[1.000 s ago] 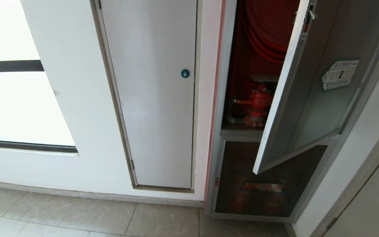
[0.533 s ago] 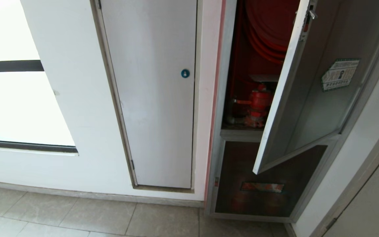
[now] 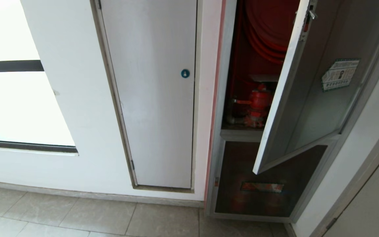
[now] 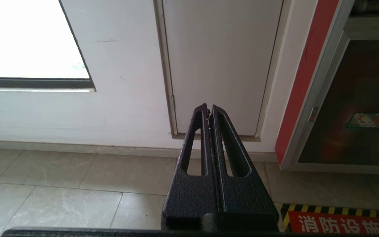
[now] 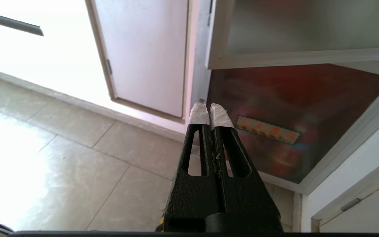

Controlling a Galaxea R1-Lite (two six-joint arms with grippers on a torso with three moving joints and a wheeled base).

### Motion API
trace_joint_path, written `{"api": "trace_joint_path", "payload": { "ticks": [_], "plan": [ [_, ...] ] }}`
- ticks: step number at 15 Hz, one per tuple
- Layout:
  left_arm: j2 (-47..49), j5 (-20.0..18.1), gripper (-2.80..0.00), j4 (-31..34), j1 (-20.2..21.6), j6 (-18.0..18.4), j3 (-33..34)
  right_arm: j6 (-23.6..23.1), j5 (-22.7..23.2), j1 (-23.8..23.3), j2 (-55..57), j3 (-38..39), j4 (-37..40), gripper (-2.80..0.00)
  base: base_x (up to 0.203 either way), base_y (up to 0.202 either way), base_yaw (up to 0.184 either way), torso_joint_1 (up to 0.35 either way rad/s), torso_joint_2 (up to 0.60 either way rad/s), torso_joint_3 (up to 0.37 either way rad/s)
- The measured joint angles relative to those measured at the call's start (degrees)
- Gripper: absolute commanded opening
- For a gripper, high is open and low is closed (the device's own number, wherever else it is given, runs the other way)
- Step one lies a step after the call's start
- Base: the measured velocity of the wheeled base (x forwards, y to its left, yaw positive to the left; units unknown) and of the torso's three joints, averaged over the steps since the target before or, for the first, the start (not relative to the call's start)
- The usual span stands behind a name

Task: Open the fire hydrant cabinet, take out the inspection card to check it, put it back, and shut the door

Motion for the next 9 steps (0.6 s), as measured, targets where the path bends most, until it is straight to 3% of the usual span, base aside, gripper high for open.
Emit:
{"api": "trace_joint_path", "payload": {
  "ticks": [9],
  "plan": [
    [0.0,0.0,-2.80,0.0,0.0,0.0,0.0,0.6,5.8,0.0,9.1,-2.4,-3.5,-2.80,0.000,0.000,0.000,0.000,0.00,0.000]
  ]
}}
